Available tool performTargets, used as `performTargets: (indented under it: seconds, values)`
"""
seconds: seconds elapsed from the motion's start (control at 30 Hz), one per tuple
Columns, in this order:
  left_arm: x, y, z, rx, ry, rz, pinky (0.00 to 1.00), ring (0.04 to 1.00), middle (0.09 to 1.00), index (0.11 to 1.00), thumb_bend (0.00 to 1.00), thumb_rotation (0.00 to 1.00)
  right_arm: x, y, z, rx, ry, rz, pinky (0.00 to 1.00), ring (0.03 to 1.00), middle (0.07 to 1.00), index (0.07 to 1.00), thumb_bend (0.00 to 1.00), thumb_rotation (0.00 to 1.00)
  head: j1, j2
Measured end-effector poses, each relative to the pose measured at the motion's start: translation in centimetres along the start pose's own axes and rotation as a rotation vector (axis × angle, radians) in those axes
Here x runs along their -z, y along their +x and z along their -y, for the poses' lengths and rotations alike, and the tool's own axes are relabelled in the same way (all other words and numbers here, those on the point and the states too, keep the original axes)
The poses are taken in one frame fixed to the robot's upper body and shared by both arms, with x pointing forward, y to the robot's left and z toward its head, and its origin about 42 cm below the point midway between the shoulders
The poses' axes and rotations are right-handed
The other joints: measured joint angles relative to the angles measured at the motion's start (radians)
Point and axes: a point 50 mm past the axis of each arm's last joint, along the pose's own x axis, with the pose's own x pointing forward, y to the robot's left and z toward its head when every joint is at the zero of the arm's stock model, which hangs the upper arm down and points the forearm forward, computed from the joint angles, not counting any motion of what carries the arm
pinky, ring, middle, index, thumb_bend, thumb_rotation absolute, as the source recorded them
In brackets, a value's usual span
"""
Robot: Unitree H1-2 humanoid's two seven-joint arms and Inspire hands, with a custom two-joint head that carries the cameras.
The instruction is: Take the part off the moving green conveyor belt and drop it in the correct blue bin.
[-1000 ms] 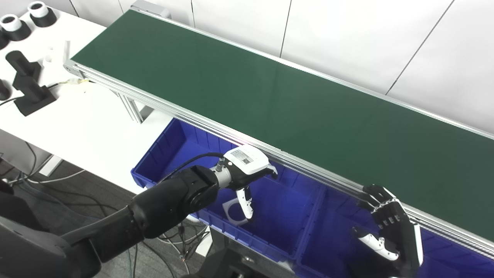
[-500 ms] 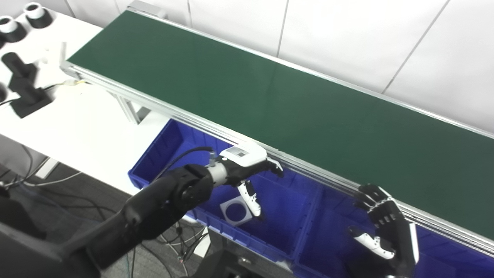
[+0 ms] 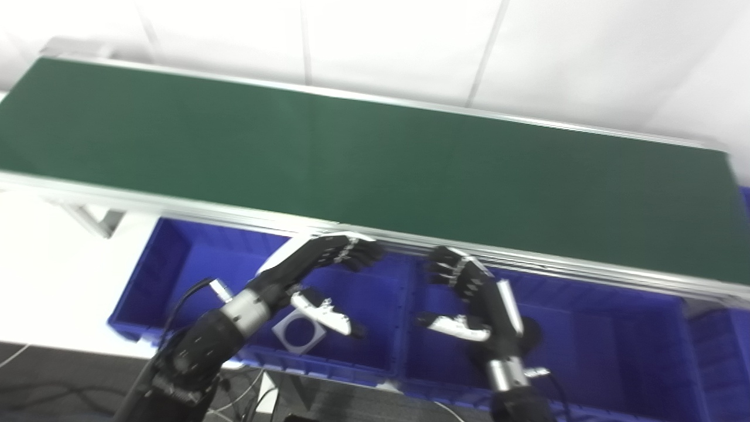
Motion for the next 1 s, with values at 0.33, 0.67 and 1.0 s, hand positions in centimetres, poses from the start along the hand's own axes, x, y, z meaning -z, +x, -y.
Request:
performTargets:
  seconds: [0.33,0.67,1.0]
  values:
    - [3.3,-0.5,0.1,-0.093,-0.016,-0.053,0.63,0.678,0.712,0.709,0.89,0.00,0.3,0.4,-1.8,0.011,-0.052,-0.017,0.64,0.695,0.741,0.722,1.00,0.26,-0.100,-0.025]
    - [4.0,0.2,2.5,-0.088,0.004,-0.067,0.56,0.648,0.682,0.701,0.90,0.00,0.7,-0.3,-1.1,-0.001,-0.065,-0.036,0.64,0.701,0.745,0.732,0.97,0.24,0.093,-0.035]
    - [4.5,0.8,5.4,-0.111,0.001,-0.092,0.60,0.652,0.679,0.690,0.90,0.00,0.9,-2.1,1.0,0.017,-0.062,-0.050,0.66,0.714,0.750,0.741,0.97,0.26,0.252,-0.081]
